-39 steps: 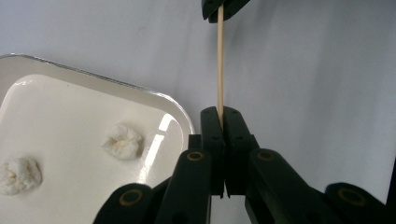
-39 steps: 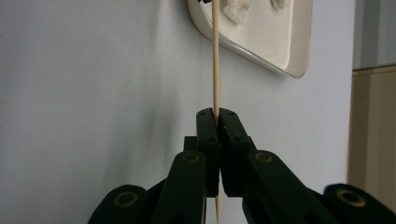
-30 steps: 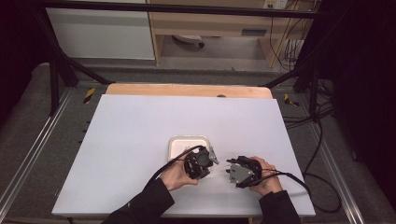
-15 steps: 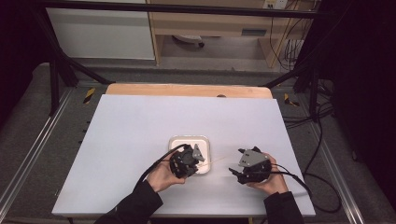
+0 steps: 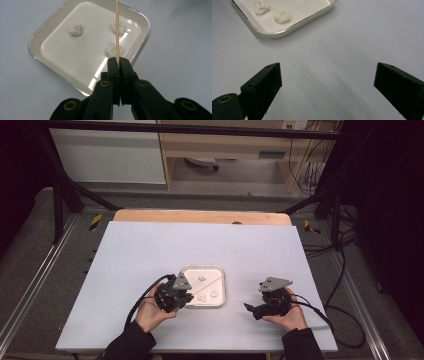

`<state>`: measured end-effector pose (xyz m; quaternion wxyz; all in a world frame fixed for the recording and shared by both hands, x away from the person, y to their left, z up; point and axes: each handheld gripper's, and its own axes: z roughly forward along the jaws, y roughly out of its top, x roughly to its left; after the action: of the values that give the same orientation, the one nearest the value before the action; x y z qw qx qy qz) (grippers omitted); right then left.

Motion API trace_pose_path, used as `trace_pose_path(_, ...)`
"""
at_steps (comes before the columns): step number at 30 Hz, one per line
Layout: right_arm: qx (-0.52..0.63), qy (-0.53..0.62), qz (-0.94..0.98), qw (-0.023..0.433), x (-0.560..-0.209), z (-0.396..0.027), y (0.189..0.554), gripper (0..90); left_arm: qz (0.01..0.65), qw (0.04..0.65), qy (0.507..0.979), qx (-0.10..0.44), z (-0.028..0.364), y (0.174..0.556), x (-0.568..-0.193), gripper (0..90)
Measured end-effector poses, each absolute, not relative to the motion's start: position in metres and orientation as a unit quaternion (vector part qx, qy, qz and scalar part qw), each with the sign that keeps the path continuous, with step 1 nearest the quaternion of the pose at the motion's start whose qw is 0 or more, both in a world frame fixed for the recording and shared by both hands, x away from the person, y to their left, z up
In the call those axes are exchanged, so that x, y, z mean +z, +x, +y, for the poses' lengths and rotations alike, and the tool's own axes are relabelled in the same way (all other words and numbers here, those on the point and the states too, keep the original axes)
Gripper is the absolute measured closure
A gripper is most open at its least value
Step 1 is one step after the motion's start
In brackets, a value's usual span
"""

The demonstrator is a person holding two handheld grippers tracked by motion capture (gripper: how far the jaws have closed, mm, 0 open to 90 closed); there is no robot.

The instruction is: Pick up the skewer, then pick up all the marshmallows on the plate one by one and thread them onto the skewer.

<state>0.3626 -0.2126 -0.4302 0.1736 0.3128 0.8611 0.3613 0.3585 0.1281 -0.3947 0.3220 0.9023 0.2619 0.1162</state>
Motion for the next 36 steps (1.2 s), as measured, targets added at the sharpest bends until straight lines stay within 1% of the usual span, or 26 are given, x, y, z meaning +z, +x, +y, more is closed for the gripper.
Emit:
trace_pose_path(7, 0.384, 0.34, 0.846, 0.146, -0.427, -0.208, 0.365, 2.6, 0.296, 0.358, 0.876, 0.129, 0.156, 0.351, -0.4, 88.4)
trace_pose_path(15, 0.391, 0.348, 0.841, 0.138, -0.42, -0.193, 0.369, 1.9, 0.327, 0.384, 0.852, 0.141, 0.178, 0.343, -0.411, 88.4)
trace_pose_path(19, 0.396, 0.345, 0.84, 0.138, -0.418, -0.182, 0.373, 2.1, 0.337, 0.391, 0.844, 0.146, 0.186, 0.342, -0.414, 88.3)
trace_pose_path(30, 0.409, 0.347, 0.833, 0.131, -0.411, -0.152, 0.386, 2.4, 0.344, 0.408, 0.834, 0.139, 0.196, 0.337, -0.419, 88.3)
trace_pose_path(36, 0.415, 0.343, 0.833, 0.13, -0.416, -0.138, 0.393, 3.8, 0.347, 0.416, 0.829, 0.139, 0.199, 0.335, -0.421, 88.3)
